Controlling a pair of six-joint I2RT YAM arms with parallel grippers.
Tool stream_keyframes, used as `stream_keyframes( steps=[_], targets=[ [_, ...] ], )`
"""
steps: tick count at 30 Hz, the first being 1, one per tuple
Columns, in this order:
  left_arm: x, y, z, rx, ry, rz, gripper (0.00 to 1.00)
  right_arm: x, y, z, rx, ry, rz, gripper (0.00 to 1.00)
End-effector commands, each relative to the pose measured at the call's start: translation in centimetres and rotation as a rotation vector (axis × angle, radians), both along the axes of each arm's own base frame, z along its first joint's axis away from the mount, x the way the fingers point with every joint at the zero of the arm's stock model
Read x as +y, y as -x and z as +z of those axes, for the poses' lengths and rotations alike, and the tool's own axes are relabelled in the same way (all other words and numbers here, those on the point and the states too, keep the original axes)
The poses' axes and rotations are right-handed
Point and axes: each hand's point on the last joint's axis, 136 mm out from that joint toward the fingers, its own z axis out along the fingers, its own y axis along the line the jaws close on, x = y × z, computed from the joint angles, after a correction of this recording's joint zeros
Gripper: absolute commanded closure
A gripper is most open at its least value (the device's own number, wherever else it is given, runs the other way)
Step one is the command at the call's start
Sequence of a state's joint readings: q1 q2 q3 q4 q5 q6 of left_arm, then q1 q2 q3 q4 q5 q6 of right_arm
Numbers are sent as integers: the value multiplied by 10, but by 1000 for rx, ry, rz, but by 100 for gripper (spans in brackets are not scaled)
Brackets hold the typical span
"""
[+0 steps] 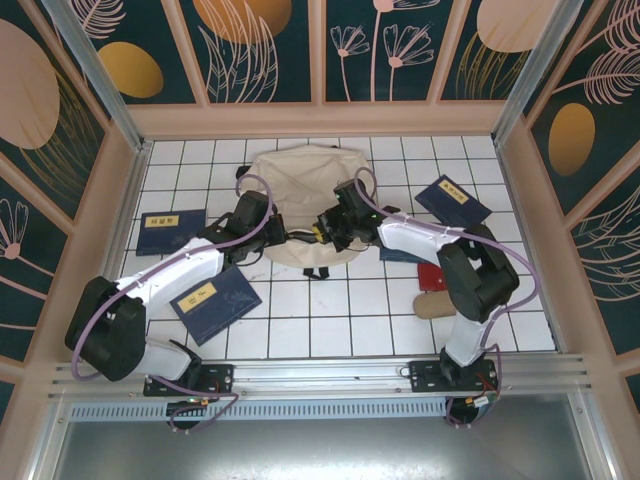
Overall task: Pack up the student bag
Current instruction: Unzip the student bag at the top-center of the table.
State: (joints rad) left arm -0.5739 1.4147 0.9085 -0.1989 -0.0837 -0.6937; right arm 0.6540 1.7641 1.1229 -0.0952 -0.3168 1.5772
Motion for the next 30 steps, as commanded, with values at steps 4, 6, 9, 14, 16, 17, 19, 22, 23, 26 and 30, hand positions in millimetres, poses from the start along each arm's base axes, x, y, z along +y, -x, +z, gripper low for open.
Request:
stream_keyframes(
  steps=[4, 6, 9, 14, 16, 17, 19, 22, 23, 26, 30],
  targets=[
    [48, -6, 8, -54, -128, 159, 100, -48, 7, -2, -15, 126, -95, 97],
    [54, -9, 8, -57, -150, 173, 100, -54, 11, -6, -7, 143, -93, 97],
    [60, -16, 11, -67, -174, 176, 100, -59, 19, -10, -8, 168, -68, 97],
    [58, -28, 8, -65, -236, 114, 100, -64, 33, -22, -7, 240, 31, 97],
    [47, -38, 18, -92, -229, 70, 100, -66, 40, -29, -3, 248, 73, 97],
    [41, -41, 18, -96, -228, 35, 100, -62, 44, -31, -12, 232, 110, 97],
    [27, -46, 17, -107, -223, -44, 100, -55, 48, -34, -14, 226, 171, 98],
    [14, -57, 14, -118, -229, -113, 100, -44, 54, -38, -19, 244, 260, 98],
    [11, -60, 11, -105, -240, -129, 100, -41, 55, -39, -26, 242, 278, 98],
    [4, -61, 0, -62, -247, -169, 100, -46, 50, -33, -65, 267, 276, 96],
    [-15, -50, -5, -48, -161, -259, 100, -74, 24, -11, -162, 338, 210, 91]
  ],
)
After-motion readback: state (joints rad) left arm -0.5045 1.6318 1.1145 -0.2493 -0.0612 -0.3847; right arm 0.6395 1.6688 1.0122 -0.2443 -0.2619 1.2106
